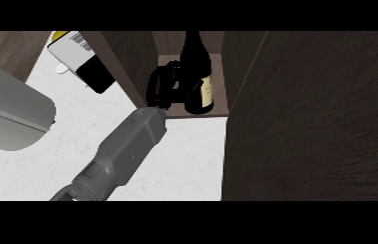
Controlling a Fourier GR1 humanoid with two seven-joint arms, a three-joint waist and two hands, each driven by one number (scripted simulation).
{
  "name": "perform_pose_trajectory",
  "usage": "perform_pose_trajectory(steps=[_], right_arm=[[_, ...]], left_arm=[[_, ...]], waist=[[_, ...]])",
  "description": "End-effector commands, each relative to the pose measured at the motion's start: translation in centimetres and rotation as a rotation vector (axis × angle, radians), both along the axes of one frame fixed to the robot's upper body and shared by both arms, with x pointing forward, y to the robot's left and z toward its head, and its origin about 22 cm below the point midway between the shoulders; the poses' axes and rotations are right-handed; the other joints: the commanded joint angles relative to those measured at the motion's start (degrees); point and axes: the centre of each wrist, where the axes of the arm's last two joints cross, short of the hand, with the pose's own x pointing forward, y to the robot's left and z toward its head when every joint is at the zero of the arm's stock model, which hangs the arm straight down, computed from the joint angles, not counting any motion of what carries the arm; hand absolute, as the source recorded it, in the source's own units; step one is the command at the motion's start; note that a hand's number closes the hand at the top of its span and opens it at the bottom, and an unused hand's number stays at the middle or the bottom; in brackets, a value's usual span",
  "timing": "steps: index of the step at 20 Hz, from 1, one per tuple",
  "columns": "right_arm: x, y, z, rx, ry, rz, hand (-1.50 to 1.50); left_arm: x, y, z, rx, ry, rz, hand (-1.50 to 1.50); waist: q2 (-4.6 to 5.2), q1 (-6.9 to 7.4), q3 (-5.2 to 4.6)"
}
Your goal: Pick up the wine, place it into the cabinet and close the cabinet
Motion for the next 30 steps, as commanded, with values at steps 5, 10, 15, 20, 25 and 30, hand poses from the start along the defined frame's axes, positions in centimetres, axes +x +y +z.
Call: perform_pose_trajectory(steps=[5, 10, 15, 20, 25, 30], right_arm=[[0.5, -1.1, -2.0, 0.005, -0.006, 0.000, -1.50], [1.0, 0.2, -0.6, 0.003, -0.005, -0.008, -1.50], [0.7, 0.8, -0.9, -0.015, 0.000, 0.008, -1.50], [1.2, 0.0, 0.2, -0.016, -0.006, -0.014, -1.50], [-0.6, -2.1, -1.7, -0.011, -0.005, -0.014, -1.50], [-1.0, -1.0, 0.9, -0.026, -0.025, -0.017, -1.50]], left_arm=[[1.1, 0.9, 0.3, 0.058, 0.046, 0.022, 1.50], [1.2, 1.7, -0.2, 0.049, 0.038, 0.078, 1.50], [1.1, 2.9, -0.8, 0.008, 0.030, 0.141, 1.50], [0.6, 2.7, -1.5, 0.040, -0.086, 0.187, -1.50], [-0.1, 3.2, -2.3, 0.031, -0.155, 0.151, -1.50], [-0.3, 3.2, -2.3, 0.049, -0.185, 0.125, -1.50]], waist=[[0.04, -0.04, 0.04], [0.46, -0.86, -0.03], [0.28, -0.18, -0.03], [0.19, 0.25, -0.03], [-0.15, 0.42, 0.07], [-0.63, 1.66, 0.03]])
